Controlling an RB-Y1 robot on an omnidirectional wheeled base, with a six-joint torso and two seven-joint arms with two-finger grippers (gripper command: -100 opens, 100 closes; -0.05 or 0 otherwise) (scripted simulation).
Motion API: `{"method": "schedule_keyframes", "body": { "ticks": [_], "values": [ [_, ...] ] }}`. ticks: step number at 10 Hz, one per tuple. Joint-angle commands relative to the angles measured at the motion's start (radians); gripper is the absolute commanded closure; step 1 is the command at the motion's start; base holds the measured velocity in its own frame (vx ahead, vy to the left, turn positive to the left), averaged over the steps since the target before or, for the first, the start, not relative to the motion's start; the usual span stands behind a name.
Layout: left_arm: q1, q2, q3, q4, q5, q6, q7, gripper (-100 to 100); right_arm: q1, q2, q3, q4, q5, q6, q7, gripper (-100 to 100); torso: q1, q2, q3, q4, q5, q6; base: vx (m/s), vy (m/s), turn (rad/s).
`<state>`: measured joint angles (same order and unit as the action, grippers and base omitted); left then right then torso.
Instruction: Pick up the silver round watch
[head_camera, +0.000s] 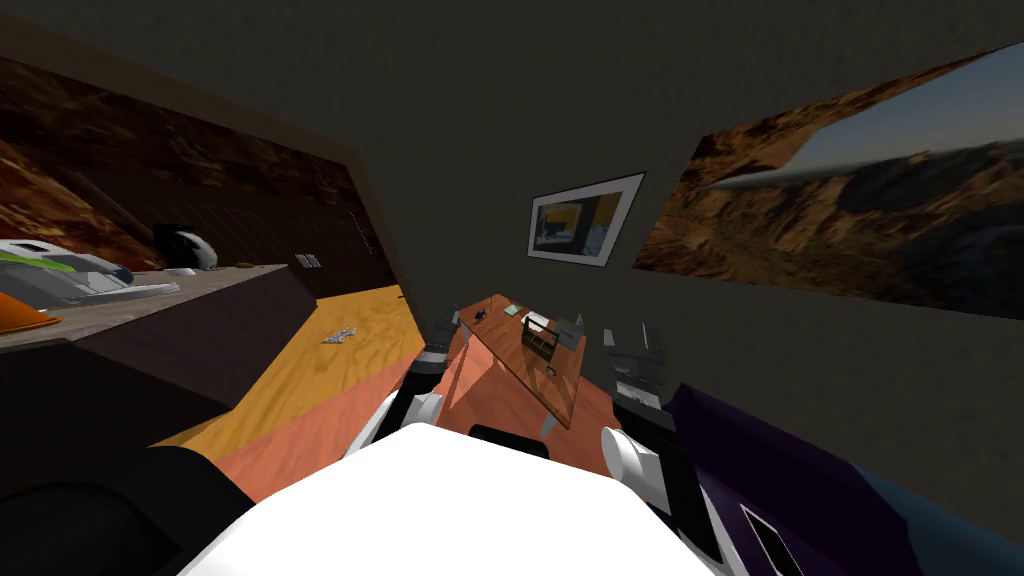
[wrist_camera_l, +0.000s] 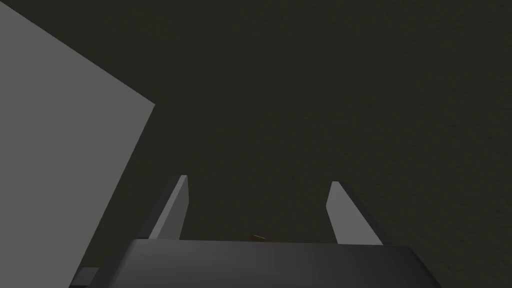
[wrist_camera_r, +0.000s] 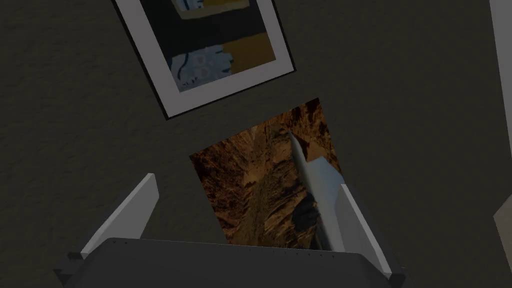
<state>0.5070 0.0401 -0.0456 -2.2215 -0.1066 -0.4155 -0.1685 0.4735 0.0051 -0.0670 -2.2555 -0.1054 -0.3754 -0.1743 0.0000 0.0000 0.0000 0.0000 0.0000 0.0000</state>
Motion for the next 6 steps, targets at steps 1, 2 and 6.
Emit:
{"method": "schedule_keyframes", "body": {
  "ticks": [1,2,6],
  "values": [
    [0.0,0.0,0.0,0.0,0.0,0.0,0.0,0,0.009,-0.044,-0.005,0.031,-0.001,0.004,0.014,-100,0.0,0.0,0.0,0.0,0.0,0.0,-0.023,-0.012,0.107],
    [0.0,0.0,0.0,0.0,0.0,0.0,0.0,0,0.015,-0.065,-0.007,0.053,-0.001,0.007,0.024,-100,-0.001,0.001,0.001,0.0,0.0,0.0,-0.053,-0.035,0.184],
    [0.0,0.0,0.0,0.0,0.0,0.0,0.0,0,0.048,-0.154,-0.016,0.176,0.003,0.029,0.081,-100,-0.004,0.004,0.002,0.001,-0.001,0.0,-0.056,-0.041,0.194]
  ]
}}
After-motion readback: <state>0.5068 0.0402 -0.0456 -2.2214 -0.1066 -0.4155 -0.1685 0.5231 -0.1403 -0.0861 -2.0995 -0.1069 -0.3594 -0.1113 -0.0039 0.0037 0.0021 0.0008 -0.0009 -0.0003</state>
